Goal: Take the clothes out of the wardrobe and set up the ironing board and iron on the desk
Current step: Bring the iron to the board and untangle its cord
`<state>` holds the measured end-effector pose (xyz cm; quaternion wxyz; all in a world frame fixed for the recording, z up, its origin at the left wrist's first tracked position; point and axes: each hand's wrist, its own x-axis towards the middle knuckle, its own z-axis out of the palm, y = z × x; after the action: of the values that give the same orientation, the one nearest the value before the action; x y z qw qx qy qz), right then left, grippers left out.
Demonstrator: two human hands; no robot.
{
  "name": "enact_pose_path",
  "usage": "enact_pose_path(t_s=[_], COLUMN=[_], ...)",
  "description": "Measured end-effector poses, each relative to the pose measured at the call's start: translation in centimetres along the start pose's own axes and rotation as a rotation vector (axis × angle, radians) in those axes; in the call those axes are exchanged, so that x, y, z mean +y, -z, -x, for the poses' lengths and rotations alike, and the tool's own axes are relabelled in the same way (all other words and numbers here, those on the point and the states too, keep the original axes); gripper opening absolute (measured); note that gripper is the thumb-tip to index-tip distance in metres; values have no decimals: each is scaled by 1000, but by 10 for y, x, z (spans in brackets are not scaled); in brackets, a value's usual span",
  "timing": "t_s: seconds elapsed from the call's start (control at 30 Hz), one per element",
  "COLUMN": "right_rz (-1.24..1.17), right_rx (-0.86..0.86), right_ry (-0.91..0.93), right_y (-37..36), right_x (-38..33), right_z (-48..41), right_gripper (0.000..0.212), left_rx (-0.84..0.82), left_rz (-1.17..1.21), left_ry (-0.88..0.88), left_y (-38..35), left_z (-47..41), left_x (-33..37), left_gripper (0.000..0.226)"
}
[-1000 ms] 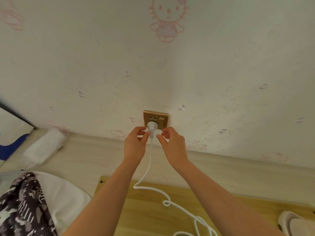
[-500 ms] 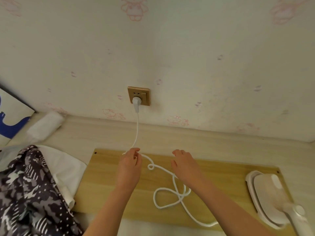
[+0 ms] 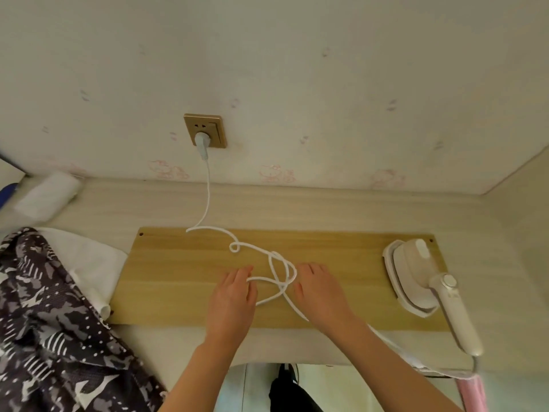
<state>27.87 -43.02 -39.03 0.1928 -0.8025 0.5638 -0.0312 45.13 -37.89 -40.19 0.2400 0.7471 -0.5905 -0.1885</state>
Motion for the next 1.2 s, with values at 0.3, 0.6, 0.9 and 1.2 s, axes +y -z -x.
enact_pose_path(t_s=[0.3,0.6,0.9,1.2], right_rz=[-38,-95,-107,-143], right_rx=[87,206,345,486], right_ry=[-182,-385,-571,-755], right_y=[-31,-37,-28,-15], right_x=[-14,-36,-25,21], right_z=[89,191,292,394], right_gripper=[34,38,37,37], left_rx=[-67,-142,-251,-361], left_rz=[-56,-40,27,81], left_ry=[-236,-433,-611,-728], left_y=[14,24,6,-30], left_z=[61,126,181,247], left_x=[-12,-13,35,110], left_gripper=[27,27,29,32])
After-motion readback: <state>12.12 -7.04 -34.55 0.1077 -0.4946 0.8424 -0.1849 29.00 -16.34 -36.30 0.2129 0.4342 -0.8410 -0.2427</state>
